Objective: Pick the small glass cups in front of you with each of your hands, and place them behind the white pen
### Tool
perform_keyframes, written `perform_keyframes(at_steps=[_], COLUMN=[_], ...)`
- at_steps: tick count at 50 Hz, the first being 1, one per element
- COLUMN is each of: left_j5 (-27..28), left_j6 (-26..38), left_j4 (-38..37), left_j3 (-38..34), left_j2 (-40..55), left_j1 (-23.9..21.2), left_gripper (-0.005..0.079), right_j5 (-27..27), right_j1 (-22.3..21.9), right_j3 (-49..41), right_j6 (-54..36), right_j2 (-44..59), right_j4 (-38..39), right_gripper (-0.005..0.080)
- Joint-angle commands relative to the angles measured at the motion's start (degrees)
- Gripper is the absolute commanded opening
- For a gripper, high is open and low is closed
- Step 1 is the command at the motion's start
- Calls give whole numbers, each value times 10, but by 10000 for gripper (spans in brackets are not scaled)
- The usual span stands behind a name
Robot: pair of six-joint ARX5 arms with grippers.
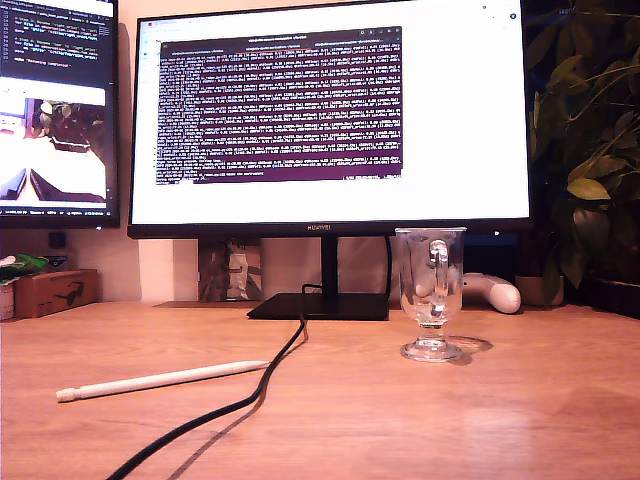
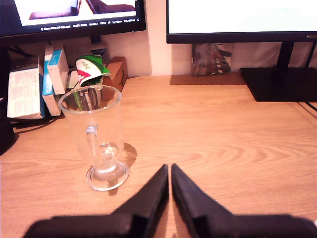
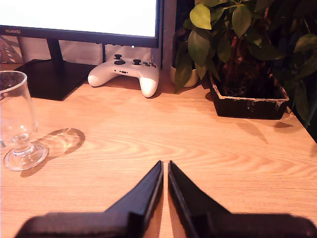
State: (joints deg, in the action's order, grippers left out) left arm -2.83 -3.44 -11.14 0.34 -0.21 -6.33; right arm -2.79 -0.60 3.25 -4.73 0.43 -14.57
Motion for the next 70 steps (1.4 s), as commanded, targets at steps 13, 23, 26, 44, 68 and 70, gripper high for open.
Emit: perform_keyframes(at_steps=[13,23,26,44,68,70], left_j5=[0,1,3,101,294,293], left_j6=[4,4,4,-151,-266,-265], left_j4=[-7,-6,-7,-4,-83,-109], left_j3=[-17,-17,-17,-17,83,105], left_j2=[-2,-2,-2,-2,17,30], left_j1=[-2,-2,-2,-2,-7,-7], left_gripper=[-16,-16,-16,-16,-17,-17], right_j5=[0,0,0,-92,-252,-252], right_j1=[5,5,5,6,59,66], right_j3=[-12,-12,-12,-12,101,122], right_j6=[2,0,3,240,436,434], right_j2=[-3,-3,-3,-3,28,46], right_j4=[6,6,5,10,-64,-80], right_gripper=[-13,-13,-13,-13,-13,-13])
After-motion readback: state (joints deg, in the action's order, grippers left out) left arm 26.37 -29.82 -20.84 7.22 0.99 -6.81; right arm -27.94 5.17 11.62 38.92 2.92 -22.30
